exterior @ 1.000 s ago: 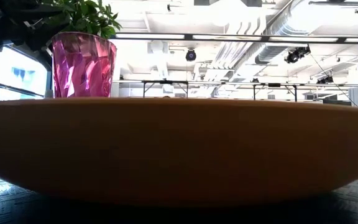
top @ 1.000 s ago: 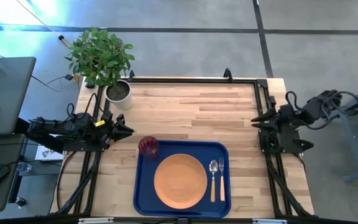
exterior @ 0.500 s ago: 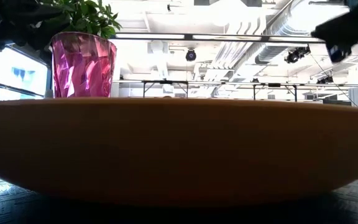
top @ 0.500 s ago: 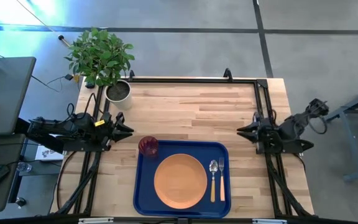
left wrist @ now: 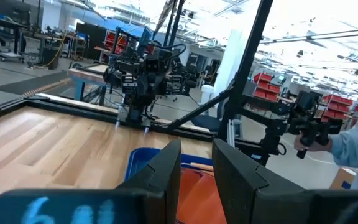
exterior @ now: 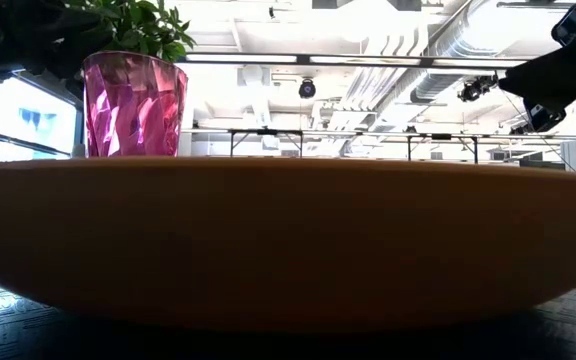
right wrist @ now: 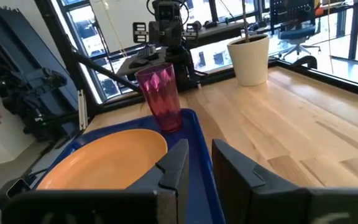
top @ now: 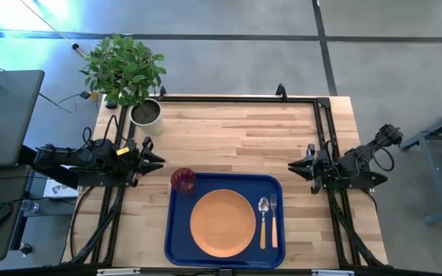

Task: Pick and place plate/cup/fork/spoon on tray
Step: Return to Home Position

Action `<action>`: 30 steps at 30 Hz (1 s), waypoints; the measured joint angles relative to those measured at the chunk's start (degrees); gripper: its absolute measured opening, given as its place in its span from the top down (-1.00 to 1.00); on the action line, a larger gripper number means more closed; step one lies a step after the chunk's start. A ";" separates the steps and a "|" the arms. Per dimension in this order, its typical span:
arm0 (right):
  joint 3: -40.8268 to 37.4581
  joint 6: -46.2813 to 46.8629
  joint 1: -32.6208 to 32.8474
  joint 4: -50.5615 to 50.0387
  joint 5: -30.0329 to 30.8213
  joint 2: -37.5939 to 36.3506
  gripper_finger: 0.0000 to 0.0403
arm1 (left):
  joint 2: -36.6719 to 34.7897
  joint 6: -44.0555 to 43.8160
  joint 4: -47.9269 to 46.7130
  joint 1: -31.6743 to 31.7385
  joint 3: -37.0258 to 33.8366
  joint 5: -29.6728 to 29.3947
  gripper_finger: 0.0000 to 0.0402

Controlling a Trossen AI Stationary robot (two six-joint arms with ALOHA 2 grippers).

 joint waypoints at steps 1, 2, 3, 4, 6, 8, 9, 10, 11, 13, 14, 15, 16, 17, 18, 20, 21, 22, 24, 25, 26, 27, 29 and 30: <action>0.00 0.01 0.01 -0.01 0.07 0.00 0.69 | 0.00 0.00 0.00 0.00 0.00 -0.02 0.60; 0.00 0.11 0.00 -0.02 0.09 0.00 0.69 | 0.00 -0.02 0.00 0.00 0.00 -0.01 0.60; 0.00 0.04 -0.01 -0.06 0.09 0.00 0.69 | 0.00 -0.02 0.00 0.00 0.00 -0.02 0.60; 0.02 0.00 0.01 -0.09 0.09 0.00 0.69 | 0.00 -0.02 0.00 0.00 0.00 -0.01 0.60; 0.02 0.07 0.01 -0.12 -0.12 0.00 0.69 | 0.00 -0.02 0.00 0.00 0.00 -0.02 0.60; 0.04 -0.01 0.01 -0.20 -0.39 0.00 0.69 | 0.00 -0.02 0.00 0.00 0.00 -0.02 0.60; 0.04 -0.05 0.00 -0.22 -0.39 0.00 0.69 | 0.00 -0.02 0.00 0.00 0.00 -0.02 0.60; 0.04 -0.05 -0.01 -0.23 -0.39 0.00 0.69 | 0.00 -0.02 0.00 0.00 0.00 -0.01 0.60; 0.04 -0.05 0.01 -0.24 -0.40 0.00 0.69 | 0.00 -0.02 0.00 0.00 0.00 -0.02 0.60; 0.04 -0.05 0.00 -0.25 -0.44 0.00 0.69 | 0.00 -0.02 0.00 0.00 0.00 -0.02 0.60; 0.04 -0.05 0.01 -0.25 -0.46 0.00 0.69 | 0.00 -0.02 0.00 0.00 0.00 -0.02 0.60; 0.04 -0.05 0.00 -0.25 -0.48 0.02 0.69 | 0.00 -0.02 0.00 0.00 0.00 0.00 0.60; 0.04 -0.05 0.01 -0.25 -0.50 0.02 0.69 | 0.00 -0.02 0.00 0.00 0.00 -0.02 0.60; 0.04 -0.05 -0.01 -0.25 -0.52 0.02 0.69 | 0.00 -0.02 0.00 0.00 0.00 -0.01 0.60; 0.04 -0.05 -0.01 -0.27 -0.52 0.02 0.69 | 0.00 -0.04 0.00 0.00 0.00 -0.01 0.60; 0.04 -0.05 -0.01 -0.27 -0.52 0.02 0.69 | 0.00 -0.03 0.00 0.00 0.00 -0.02 0.60; 0.04 -0.05 0.01 -0.27 -0.52 0.02 0.69 | 0.00 -0.04 0.00 0.00 0.00 -0.01 0.60; 0.04 -0.05 0.01 -0.27 -0.52 0.02 0.69 | 0.00 -0.04 0.00 0.00 0.00 -0.02 0.60; 0.04 -0.07 0.01 -0.27 -0.52 0.02 0.69 | 0.00 -0.04 0.00 0.00 0.00 -0.02 0.60; 0.04 -0.05 0.01 -0.27 -0.52 0.02 0.69 | 0.00 -0.04 0.00 0.00 0.00 -0.02 0.60; 0.06 -0.05 -0.01 -0.27 -0.52 0.02 0.69 | 0.00 -0.04 0.00 0.00 0.00 -0.01 0.60; 0.05 -0.05 0.00 -0.27 -0.53 0.02 0.69 | 0.00 -0.04 0.00 0.00 0.00 -0.02 0.60; 0.07 -0.05 0.00 -0.27 -0.54 0.02 0.69 | 0.00 -0.04 0.00 0.00 0.00 -0.02 0.60; 0.07 -0.05 0.00 -0.27 -0.54 0.02 0.69 | 0.00 -0.04 0.00 0.00 0.00 -0.01 0.60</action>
